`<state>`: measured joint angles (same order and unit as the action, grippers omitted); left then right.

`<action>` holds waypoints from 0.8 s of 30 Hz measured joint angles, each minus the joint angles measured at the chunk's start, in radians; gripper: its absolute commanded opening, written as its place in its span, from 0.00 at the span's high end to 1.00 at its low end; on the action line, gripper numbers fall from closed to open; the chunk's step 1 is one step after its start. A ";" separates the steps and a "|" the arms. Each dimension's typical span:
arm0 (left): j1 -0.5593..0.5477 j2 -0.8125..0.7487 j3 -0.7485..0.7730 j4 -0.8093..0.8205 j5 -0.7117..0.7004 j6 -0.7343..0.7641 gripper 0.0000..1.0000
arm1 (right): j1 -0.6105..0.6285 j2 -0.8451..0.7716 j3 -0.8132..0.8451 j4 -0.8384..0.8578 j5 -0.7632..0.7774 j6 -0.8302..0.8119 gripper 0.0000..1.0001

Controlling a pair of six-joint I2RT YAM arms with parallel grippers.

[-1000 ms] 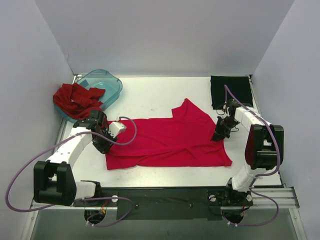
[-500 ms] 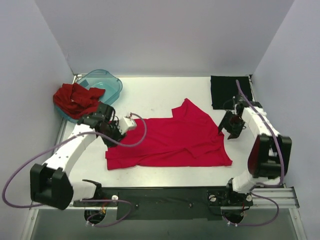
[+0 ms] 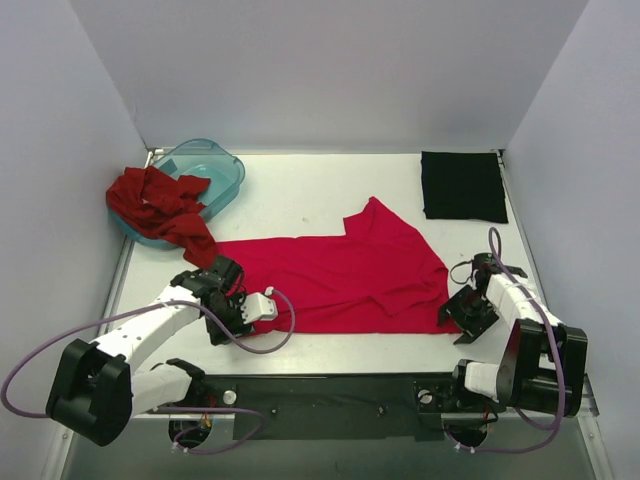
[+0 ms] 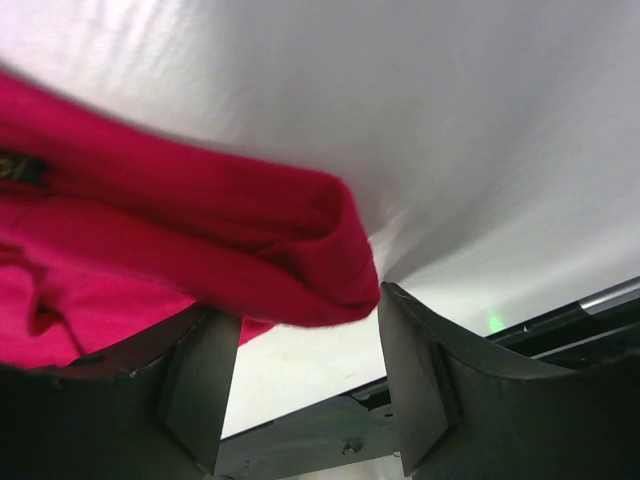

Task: Fold and stack the t-shirts
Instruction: Fold the flattened tshirt in 1/3 of the way

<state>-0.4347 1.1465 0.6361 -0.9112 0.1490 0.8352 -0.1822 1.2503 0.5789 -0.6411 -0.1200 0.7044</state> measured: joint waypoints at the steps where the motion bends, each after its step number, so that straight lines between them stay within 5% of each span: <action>1: -0.006 0.000 -0.013 0.011 0.000 0.000 0.42 | -0.001 0.009 -0.016 0.012 0.001 0.009 0.51; 3: -0.012 0.000 -0.040 0.034 -0.004 0.000 0.53 | -0.009 0.018 -0.027 0.029 -0.005 0.022 0.60; 5: -0.016 0.000 -0.068 0.064 -0.015 -0.001 0.91 | -0.024 0.019 -0.028 0.043 -0.010 0.032 0.79; 6: -0.016 0.000 -0.080 0.079 -0.024 -0.004 1.00 | -0.031 0.022 -0.027 0.046 -0.011 0.031 0.86; 8: -0.018 -0.005 -0.088 0.113 -0.058 0.007 1.00 | -0.056 0.031 -0.022 0.060 -0.027 0.032 1.00; 20: 0.098 -0.150 -0.082 0.055 -0.085 0.219 0.98 | -0.186 -0.048 -0.024 0.031 -0.047 -0.015 0.95; 21: 0.088 -0.156 -0.082 0.047 -0.083 0.229 0.75 | -0.186 -0.053 -0.034 0.031 -0.050 -0.015 0.88; 22: 0.076 -0.158 -0.082 0.040 -0.082 0.236 0.64 | -0.186 -0.056 -0.040 0.031 -0.051 -0.015 0.69; 24: 0.045 -0.152 -0.076 0.022 -0.079 0.250 0.52 | -0.189 -0.056 -0.046 0.026 -0.051 -0.012 0.58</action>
<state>-0.3893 0.9947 0.5602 -0.8894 0.0696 1.0851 -0.3710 1.1938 0.5327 -0.6155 -0.1707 0.6922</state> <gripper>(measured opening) 0.296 0.240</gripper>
